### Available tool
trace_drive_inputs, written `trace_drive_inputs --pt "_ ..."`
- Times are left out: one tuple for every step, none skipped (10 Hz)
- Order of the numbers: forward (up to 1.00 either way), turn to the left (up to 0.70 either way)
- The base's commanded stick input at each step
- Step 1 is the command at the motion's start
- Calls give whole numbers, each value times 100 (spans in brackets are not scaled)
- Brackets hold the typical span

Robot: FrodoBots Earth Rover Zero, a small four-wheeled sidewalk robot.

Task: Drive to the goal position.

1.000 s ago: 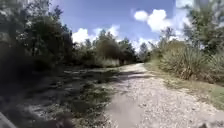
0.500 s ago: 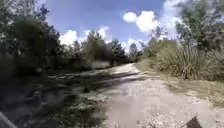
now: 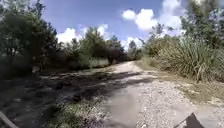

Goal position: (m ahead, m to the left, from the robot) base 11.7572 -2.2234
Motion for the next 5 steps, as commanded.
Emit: trace_drive_inputs --pt "85 0" --pt "85 0" --pt "85 0" --pt "85 0" --pt "85 0"
